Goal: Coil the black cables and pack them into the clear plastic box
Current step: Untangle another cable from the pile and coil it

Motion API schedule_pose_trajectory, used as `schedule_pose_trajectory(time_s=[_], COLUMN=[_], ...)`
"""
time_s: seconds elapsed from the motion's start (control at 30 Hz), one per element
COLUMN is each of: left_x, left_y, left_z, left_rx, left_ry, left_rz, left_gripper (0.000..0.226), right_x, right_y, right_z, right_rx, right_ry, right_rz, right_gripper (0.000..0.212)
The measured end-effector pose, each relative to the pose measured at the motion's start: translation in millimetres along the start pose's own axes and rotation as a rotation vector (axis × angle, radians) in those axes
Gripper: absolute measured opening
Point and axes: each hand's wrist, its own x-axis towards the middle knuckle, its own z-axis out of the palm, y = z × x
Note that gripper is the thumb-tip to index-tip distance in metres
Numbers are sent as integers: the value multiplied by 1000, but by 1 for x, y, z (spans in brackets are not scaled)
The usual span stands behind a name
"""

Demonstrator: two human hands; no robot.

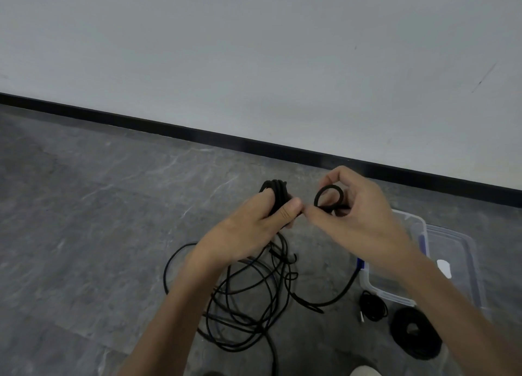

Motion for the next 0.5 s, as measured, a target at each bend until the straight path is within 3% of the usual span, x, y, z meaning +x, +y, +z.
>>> schedule_pose_trajectory(time_s=[0.2, 0.4, 0.5], left_x=[2, 2, 3], left_y=[-2, -1, -3], left_z=[1, 2, 2], left_rx=[135, 175, 185], left_ry=[141, 327, 394], left_rz=[-35, -33, -50], left_gripper=[16, 14, 14], right_x=[3, 6, 7], right_y=[6, 8, 7], right_z=[6, 7, 5], right_rx=[-90, 35, 32], right_ry=[143, 201, 126], right_rz=[1, 63, 80], right_gripper=[32, 19, 6])
